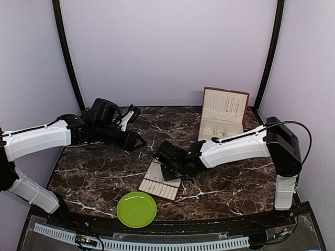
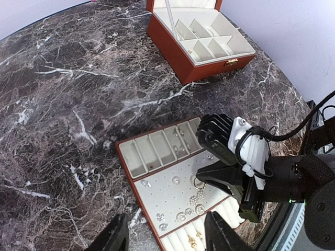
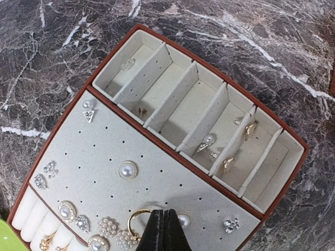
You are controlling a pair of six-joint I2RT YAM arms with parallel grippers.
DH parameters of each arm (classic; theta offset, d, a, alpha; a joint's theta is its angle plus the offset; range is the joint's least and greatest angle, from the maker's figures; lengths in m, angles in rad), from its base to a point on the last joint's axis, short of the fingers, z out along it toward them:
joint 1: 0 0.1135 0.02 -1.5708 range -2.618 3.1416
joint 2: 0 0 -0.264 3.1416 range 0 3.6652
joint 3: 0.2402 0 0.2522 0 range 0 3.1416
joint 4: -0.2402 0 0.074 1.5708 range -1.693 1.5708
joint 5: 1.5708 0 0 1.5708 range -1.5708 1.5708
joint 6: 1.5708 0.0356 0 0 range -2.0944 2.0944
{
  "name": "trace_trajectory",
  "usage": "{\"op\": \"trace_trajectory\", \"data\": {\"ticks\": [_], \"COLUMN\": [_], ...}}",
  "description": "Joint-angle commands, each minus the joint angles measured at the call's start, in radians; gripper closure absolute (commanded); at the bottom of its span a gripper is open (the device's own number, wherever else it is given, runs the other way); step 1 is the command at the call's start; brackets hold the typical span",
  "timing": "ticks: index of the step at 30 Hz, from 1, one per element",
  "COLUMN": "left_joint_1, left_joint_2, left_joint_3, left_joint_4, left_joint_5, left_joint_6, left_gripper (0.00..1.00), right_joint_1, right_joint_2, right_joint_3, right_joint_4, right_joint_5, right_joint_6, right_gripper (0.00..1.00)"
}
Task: Organize the mixed jewelry
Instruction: Pick up the ring from the earring holder, then pass from the right arm to the left
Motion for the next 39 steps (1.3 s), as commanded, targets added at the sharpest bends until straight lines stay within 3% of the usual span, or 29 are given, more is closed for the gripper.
{"op": "trace_trajectory", "data": {"ticks": [1,14,27,39], "left_joint_1": [0.005,0.003,-0.048,-0.056], "left_joint_2": [0.012,0.176,0.272,0.306], "left_joint_3": [-0.007,0.142,0.104,0.09], "left_joint_4": [0.026,0.052,0.152,0.169], "left_joint_5": [0.042,0.282,0.455,0.473], "left_joint_6": [0.001,-0.06,-0.144,-0.169], "left_gripper": [0.47,0.47,0.47,0.71], "right_joint_1": [0.002,-0.059,-0.049,-0.027], "right_joint_2": [-0.101,-0.364,-0.435,-0.412], "right_joint_3": [-0.049,-0.338,-0.406,-0.382], "right_joint_4": [0.127,0.492,0.589,0.585], "right_joint_5": [0.048,-0.058,-0.085,-0.094], "right_joint_6": [-0.092,-0.267,-0.346,-0.377], "right_gripper": [1.0,1.0,1.0,1.0]}}
